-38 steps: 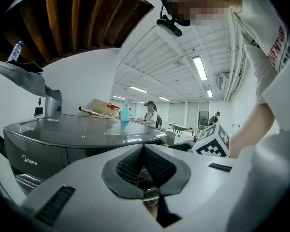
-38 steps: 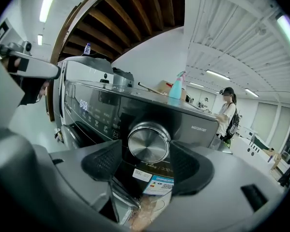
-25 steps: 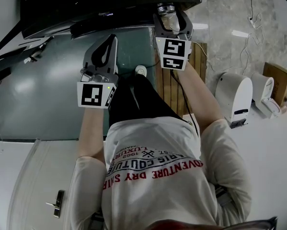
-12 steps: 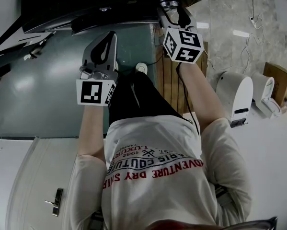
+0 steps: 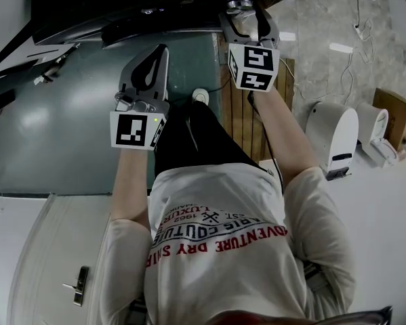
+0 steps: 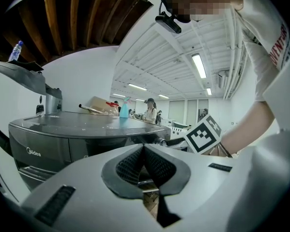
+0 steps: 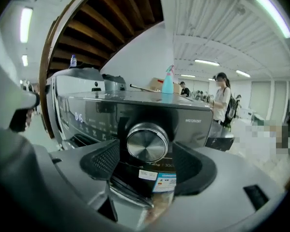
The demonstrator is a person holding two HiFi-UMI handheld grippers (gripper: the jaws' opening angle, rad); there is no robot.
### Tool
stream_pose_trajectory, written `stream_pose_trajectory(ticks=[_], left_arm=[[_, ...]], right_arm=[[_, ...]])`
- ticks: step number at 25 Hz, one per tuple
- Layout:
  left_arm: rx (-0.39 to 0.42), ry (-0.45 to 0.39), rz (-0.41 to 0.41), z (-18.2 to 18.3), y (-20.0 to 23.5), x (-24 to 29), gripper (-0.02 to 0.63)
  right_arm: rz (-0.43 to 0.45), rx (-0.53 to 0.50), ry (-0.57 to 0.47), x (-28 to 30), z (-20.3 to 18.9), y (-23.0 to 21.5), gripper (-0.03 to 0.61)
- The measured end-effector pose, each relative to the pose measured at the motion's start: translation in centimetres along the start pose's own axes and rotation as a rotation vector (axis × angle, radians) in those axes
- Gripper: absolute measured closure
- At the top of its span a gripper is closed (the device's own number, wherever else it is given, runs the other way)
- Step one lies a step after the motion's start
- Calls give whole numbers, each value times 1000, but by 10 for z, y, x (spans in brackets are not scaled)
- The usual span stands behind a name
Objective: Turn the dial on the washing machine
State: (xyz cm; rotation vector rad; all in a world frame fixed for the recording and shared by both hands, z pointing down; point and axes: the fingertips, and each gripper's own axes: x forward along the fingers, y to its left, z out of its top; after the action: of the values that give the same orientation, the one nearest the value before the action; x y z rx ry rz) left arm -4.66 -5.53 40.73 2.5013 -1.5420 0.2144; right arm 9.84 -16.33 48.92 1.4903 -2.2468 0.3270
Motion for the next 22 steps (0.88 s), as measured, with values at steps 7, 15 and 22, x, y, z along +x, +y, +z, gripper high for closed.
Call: stream_pose_trajectory(ticks=[7,15,22], left_arm=[[-17,14,0,-7,-2,-3,598],[-29,33,14,-21,3,-13,598],[-32,39,22,-26,9,-17,598]], right_arm=[[-101,-282,-18,0,-2,2,244],[-212,-590,-60,6,0,6,268],[-208,-527,-60,5,1,6,285]])
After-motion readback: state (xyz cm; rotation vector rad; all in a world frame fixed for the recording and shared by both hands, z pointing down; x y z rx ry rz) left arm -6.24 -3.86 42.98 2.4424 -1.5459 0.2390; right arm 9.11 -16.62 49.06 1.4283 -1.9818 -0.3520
